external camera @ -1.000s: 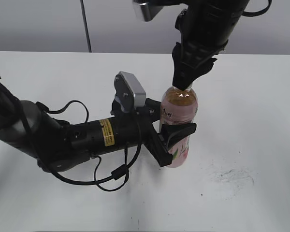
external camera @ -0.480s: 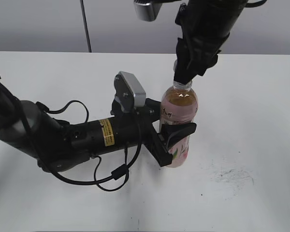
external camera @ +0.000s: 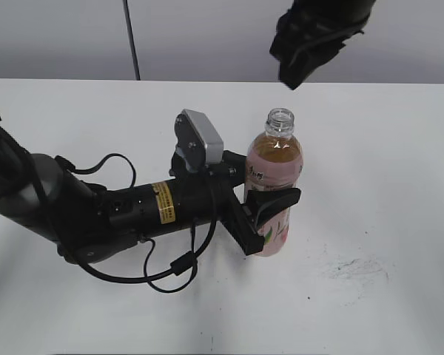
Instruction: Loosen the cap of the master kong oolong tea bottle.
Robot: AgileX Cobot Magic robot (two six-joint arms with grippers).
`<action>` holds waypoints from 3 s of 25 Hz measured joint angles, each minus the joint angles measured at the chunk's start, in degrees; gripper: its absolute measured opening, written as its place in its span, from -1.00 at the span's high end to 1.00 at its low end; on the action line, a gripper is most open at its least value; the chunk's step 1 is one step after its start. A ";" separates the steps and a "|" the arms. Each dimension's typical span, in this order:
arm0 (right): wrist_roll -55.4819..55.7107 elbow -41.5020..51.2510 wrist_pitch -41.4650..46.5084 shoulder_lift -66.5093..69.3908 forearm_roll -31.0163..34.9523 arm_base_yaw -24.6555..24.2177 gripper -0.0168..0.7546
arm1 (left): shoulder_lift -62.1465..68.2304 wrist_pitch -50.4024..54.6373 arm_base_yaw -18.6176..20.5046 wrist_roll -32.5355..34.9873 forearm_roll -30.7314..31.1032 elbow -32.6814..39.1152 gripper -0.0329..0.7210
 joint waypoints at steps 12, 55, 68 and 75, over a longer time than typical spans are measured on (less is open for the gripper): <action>24.78 30.23 -8.41 -0.41 -0.46 -14.79 0.25 | 0.00 -0.16 0.00 0.01 0.00 0.00 -0.11; 25.83 42.69 -24.65 -2.88 1.59 -14.79 -0.54 | -8.80 -1.24 2.41 0.00 2.52 11.07 -0.39; 25.83 42.74 -20.99 -9.70 -0.59 -15.03 -0.54 | -29.31 21.12 8.72 -10.61 -1.70 17.80 -0.39; 22.78 42.74 -14.78 -11.04 -1.72 -29.68 -0.54 | -42.71 39.24 10.75 -16.38 -1.81 17.80 -0.38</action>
